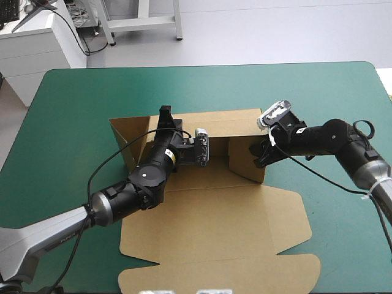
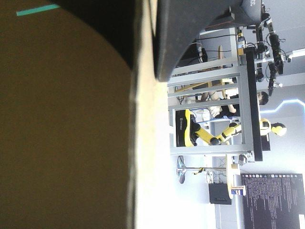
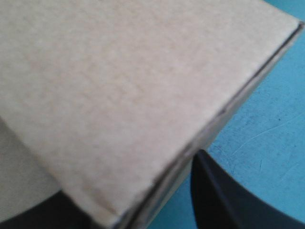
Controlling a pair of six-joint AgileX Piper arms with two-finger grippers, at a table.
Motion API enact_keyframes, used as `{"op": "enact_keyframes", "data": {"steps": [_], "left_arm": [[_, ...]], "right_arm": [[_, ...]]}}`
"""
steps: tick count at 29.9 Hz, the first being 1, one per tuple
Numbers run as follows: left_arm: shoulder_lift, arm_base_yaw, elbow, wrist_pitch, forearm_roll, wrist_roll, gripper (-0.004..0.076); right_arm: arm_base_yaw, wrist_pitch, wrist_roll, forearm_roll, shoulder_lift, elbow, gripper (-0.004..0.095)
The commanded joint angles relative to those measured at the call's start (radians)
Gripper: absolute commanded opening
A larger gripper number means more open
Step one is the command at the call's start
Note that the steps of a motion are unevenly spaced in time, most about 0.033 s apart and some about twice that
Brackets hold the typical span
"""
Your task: Fold the box
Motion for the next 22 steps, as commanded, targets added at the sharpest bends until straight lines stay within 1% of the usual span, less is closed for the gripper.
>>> {"op": "enact_keyframes", "data": {"steps": [1,4,5,8,12,14,15,16,17,19,21,22], "left_arm": [[-0.021,0.004,-0.008,0.019,-0.061,-0.016,-0.0008],[-0.021,0.004,-0.008,0.019,-0.061,-0.016,-0.0008],[-0.021,0.004,-0.008,0.019,-0.061,-0.016,-0.0008],[-0.021,0.002,-0.008,0.019,-0.047,-0.026,-0.0008],[-0.021,-0.015,-0.013,0.021,-0.012,-0.061,0.0007],[-0.021,-0.033,-0.031,0.025,-0.014,-0.061,0.0059],[-0.021,-0.049,-0.048,0.025,-0.020,-0.066,0.0122],[-0.021,-0.060,-0.057,0.023,-0.020,-0.068,0.0154],[-0.021,-0.070,-0.074,0.024,-0.020,-0.070,0.0213],[-0.021,-0.099,-0.110,0.027,-0.020,-0.078,0.0337],[-0.021,-0.119,-0.145,0.050,-0.015,-0.104,0.0444],[-0.021,-0.125,-0.159,0.064,-0.012,-0.110,0.0476]], "right_arm": [[0.001,0.018,-0.020,0.066,-0.033,-0.028,0.0183],[0.001,0.053,-0.030,0.075,-0.033,-0.028,-0.0003],[0.001,0.055,-0.037,0.076,-0.033,-0.028,-0.0015],[0.001,0.042,-0.035,0.078,-0.033,-0.028,-0.0011],[0.001,-0.013,-0.006,0.078,-0.033,-0.028,-0.0012],[0.001,-0.040,0.001,0.076,-0.033,-0.028,-0.0011],[0.001,-0.057,0.002,0.071,-0.033,-0.028,-0.0011],[0.001,-0.074,0.011,0.065,-0.033,-0.028,-0.0011],[0.001,-0.102,0.029,0.055,-0.033,-0.028,-0.0011],[0.001,-0.166,0.089,0.018,-0.033,-0.028,-0.0006],[0.001,-0.228,0.152,-0.036,-0.033,-0.029,-0.0005],[0.001,-0.248,0.173,-0.065,-0.033,-0.029,-0.0005]]}}
